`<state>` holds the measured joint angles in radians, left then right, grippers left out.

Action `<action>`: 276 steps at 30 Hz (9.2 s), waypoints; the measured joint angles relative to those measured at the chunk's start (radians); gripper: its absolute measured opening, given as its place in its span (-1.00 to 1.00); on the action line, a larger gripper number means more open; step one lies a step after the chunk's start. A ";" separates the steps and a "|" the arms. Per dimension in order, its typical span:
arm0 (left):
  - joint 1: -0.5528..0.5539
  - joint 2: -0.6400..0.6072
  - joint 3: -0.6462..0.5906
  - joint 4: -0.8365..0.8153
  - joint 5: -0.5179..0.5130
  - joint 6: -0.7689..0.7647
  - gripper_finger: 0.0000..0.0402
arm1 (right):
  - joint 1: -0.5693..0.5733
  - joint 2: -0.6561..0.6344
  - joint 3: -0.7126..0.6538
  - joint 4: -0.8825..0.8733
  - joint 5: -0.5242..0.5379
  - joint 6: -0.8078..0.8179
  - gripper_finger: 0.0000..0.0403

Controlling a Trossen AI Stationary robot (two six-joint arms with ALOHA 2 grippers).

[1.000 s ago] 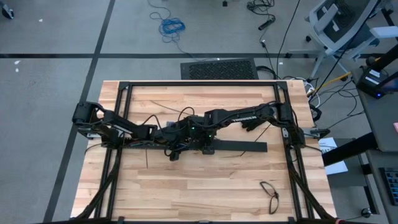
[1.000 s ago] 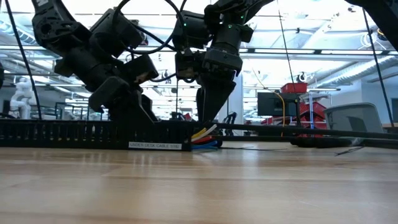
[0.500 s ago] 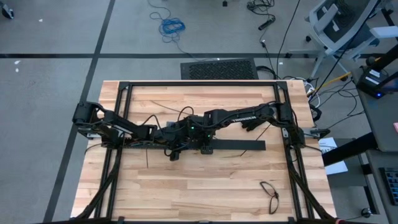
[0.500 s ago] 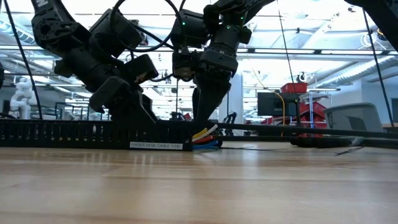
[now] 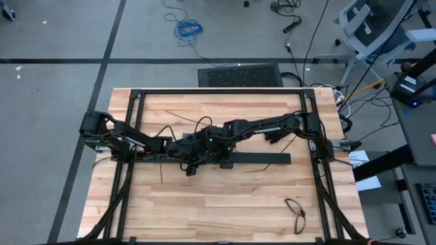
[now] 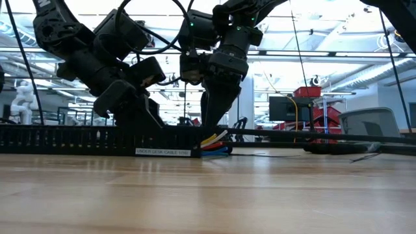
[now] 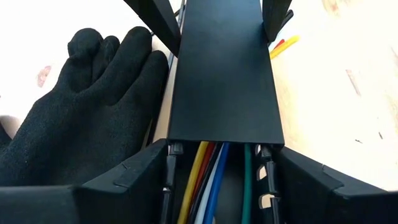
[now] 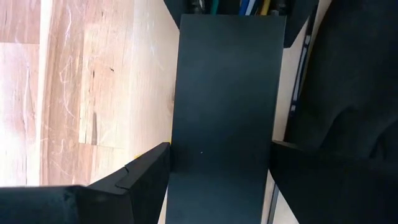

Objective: Ziptie cables
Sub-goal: Close the cable duct

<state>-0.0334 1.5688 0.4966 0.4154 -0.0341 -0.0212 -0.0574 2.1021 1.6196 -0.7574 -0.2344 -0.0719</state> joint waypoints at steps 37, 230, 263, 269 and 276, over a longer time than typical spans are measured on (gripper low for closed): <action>0.000 -0.225 0.005 -0.404 0.037 0.003 0.64 | 0.001 0.000 0.003 0.001 -0.004 0.000 0.27; 0.001 -0.089 0.049 -0.204 0.088 -0.058 0.18 | 0.001 -0.002 0.002 0.093 0.001 -0.048 0.27; 0.000 -0.068 0.051 -0.210 -0.013 -0.020 0.18 | 0.000 0.029 0.002 0.089 0.010 -0.048 0.27; 0.000 -0.068 0.051 -0.213 -0.055 -0.016 0.19 | -0.002 0.029 0.002 0.096 0.020 -0.048 0.27; 0.001 -0.068 0.051 -0.239 -0.023 -0.026 0.52 | 0.000 0.029 0.002 0.098 0.004 -0.062 0.27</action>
<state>-0.0322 1.5013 0.5480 0.1762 -0.0575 -0.0471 -0.0578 2.1311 1.6215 -0.6594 -0.2304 -0.1342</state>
